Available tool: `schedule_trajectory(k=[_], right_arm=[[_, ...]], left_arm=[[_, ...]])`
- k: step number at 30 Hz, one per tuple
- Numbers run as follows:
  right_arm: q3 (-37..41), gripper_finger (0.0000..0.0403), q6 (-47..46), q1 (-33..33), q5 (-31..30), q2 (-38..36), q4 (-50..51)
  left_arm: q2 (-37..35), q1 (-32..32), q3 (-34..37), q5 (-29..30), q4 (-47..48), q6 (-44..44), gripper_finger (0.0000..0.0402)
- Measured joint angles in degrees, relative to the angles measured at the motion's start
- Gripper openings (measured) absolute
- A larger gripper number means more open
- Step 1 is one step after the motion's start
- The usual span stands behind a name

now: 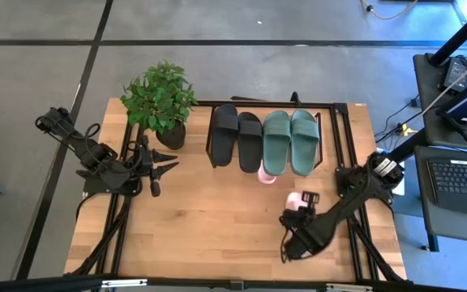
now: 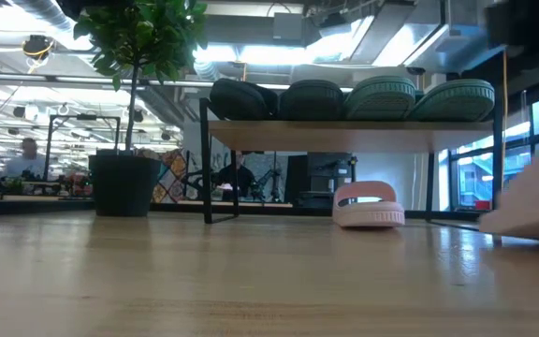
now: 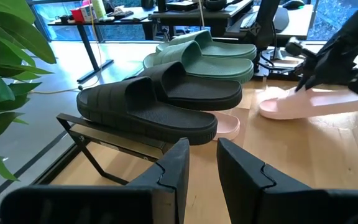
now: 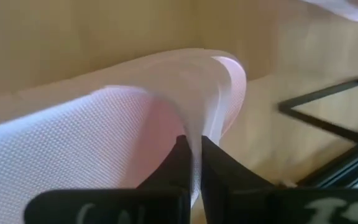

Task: Pick and place slides into the shelf
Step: Put the pink slides under the shelf

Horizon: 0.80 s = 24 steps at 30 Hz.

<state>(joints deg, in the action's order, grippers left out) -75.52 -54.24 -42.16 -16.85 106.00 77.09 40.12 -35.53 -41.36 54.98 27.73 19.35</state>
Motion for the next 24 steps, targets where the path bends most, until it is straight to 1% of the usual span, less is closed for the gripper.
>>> schedule_trajectory(k=[7,10,13,17,20,22,24], right_arm=[[4.26,0.0014,1.36,6.15,-2.24,0.0,-1.3],[5.66,0.0014,4.98,7.92,-4.24,0.0,-4.64],[6.47,0.0014,9.5,9.75,-4.68,0.0,-8.69],[6.7,0.0014,12.39,11.77,-6.51,-0.02,-9.85],[6.77,0.0014,12.68,13.21,-9.61,-0.02,-9.76],[6.75,0.0014,12.66,14.26,-10.24,0.0,-9.73],[6.77,0.0029,12.32,14.92,-10.35,0.0,-9.7]], left_arm=[[0.0,0.0,0.0,0.0,0.04,0.01,0.0076],[0.02,0.0,0.0,0.0,0.02,0.01,0.0076],[0.0,-0.01,0.0,-0.05,0.04,0.01,0.0076],[0.01,0.0,0.0,-0.31,0.06,0.03,0.0076],[0.01,-0.01,0.0,-0.35,0.06,0.05,0.0076],[0.0,-0.01,0.0,-0.39,0.06,0.04,0.0076],[0.0,0.0,0.0,-0.39,0.06,0.05,0.0076]])
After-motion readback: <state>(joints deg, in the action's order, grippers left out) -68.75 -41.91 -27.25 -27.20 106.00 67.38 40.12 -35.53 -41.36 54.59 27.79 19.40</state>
